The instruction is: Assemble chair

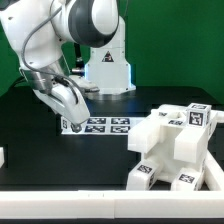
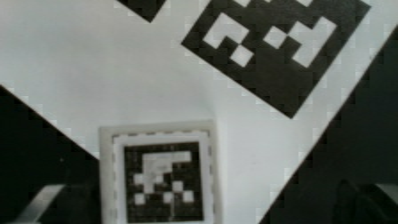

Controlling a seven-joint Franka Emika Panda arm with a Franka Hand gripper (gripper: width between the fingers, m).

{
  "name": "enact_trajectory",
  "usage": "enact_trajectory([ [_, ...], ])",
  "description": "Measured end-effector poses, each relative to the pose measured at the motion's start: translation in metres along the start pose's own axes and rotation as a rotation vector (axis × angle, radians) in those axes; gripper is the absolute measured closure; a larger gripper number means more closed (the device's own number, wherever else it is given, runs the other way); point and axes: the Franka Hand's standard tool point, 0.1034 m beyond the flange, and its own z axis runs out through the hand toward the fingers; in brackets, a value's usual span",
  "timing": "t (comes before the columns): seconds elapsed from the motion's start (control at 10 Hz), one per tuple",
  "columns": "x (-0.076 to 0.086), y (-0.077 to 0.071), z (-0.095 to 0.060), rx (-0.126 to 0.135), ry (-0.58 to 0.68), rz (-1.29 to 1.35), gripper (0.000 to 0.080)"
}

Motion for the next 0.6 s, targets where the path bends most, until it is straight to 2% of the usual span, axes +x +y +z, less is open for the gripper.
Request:
enact_trajectory([
  [0.1, 0.0000, 0.0003, 0.0003, -0.001, 0.000, 0.000, 0.0173],
  [0.2, 0.0000, 0.0004, 0.0005, -0.001, -0.001, 0.000, 0.0304],
  [0.3, 0.0000, 0.0006, 0.0007, -0.002, -0.001, 0.000, 0.0304],
  [0.4, 0.0001, 0.0005, 0.0007, -0.001, -0.001, 0.000, 0.0504],
  [0.6, 0.0002, -0.0001, 0.0002, 0.000, 0.000, -0.001, 0.0515],
])
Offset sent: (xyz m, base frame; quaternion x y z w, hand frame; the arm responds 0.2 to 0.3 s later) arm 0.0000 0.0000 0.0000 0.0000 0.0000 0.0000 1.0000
